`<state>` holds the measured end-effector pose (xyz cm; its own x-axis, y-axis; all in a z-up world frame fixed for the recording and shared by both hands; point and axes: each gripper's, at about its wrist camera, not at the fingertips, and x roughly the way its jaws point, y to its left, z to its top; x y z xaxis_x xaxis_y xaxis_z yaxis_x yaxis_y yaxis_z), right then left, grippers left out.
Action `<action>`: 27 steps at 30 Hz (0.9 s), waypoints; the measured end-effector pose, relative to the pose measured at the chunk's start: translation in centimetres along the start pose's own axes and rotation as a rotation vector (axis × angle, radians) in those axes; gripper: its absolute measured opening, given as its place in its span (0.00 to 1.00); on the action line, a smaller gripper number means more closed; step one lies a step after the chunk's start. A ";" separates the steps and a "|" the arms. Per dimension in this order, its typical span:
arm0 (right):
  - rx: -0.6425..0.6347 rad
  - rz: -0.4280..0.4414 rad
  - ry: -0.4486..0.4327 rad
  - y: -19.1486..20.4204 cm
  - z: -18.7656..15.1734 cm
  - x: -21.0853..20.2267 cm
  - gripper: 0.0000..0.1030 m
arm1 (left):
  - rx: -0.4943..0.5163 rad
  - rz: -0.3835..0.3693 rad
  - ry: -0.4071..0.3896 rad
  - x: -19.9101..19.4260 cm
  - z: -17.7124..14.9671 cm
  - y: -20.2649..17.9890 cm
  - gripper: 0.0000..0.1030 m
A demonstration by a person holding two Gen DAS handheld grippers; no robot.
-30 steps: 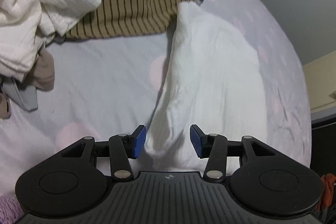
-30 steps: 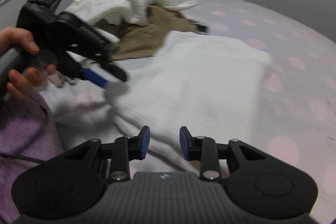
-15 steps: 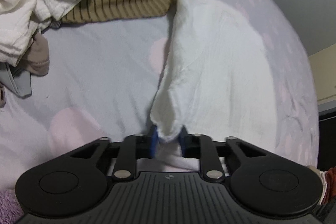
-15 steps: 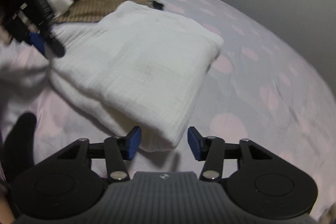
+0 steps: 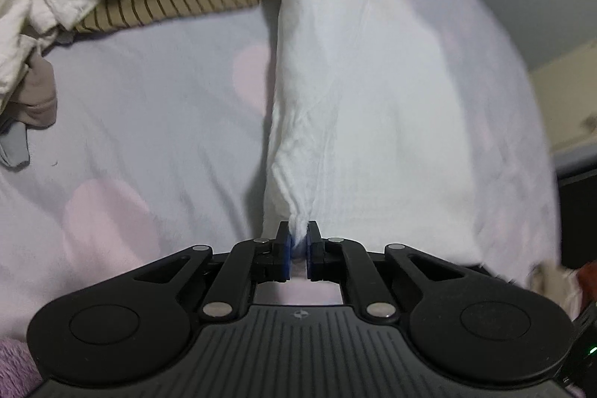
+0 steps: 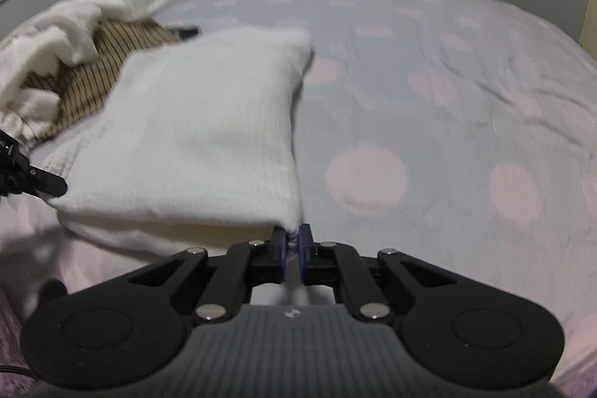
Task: Fold clothes
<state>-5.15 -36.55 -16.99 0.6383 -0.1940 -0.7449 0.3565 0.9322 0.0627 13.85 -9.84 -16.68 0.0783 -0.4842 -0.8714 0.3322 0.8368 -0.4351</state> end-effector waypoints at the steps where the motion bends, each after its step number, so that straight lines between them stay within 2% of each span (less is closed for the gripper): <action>1: 0.003 -0.004 0.018 -0.1 -0.2 0.4 0.06 | 0.015 0.025 0.024 0.5 0.1 -0.3 0.05; 4: 0.005 -0.003 0.064 -0.3 -0.6 1.3 0.05 | 0.031 0.070 0.072 1.6 0.3 -0.5 0.05; 9: 0.021 0.020 0.112 -0.7 -1.0 2.0 0.04 | 0.056 0.117 0.088 2.1 0.3 -1.0 0.06; 12: 0.036 0.041 0.128 -0.9 -1.1 1.9 0.03 | 0.065 0.118 0.083 1.7 0.2 -1.2 0.11; 14: 0.049 0.060 0.141 -1.1 -1.2 1.6 0.05 | 0.066 0.105 0.078 1.2 0.1 -1.3 0.17; 15: 0.051 0.064 0.140 -1.2 -1.3 1.2 0.07 | 0.073 0.094 0.069 0.9 0.0 -1.4 0.21; 17: 0.053 0.071 0.132 -1.3 -1.4 0.5 0.09 | 0.094 0.071 0.034 0.1 -0.3 -1.7 0.42; 18: 0.053 0.074 0.125 -1.3 -1.5 0.1 0.11 | 0.102 0.068 0.001 -0.4 -0.4 -1.9 0.45; 20: 0.069 0.108 0.082 -1.5 -1.6 -0.6 0.15 | 0.113 0.068 -0.061 -1.3 -0.7 -2.2 0.46; 21: 0.080 0.123 0.059 -1.7 -1.6 -1.0 0.23 | 0.110 0.065 -0.080 -1.8 -1.2 -2.2 0.47; 22: 0.091 0.130 0.038 -1.8 -1.6 -1.3 0.27 | 0.105 0.062 -0.099 -2.3 -1.7 -2.1 0.47; 25: 0.122 0.145 -0.046 -1.9 -1.2 -2.3 0.34 | 0.065 0.047 -0.151 -2.9 -1.9 -1.7 0.47; 27: 0.134 0.153 -0.076 -1.9 -0.6 -2.3 0.43 | 0.025 0.030 -0.190 -3.1 -1.3 -1.2 0.47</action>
<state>-7.75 -37.69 -15.77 0.7398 -0.0810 -0.6680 0.3359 0.9046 0.2624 11.96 -8.98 -13.80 0.2639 -0.5007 -0.8244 0.3500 0.8462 -0.4019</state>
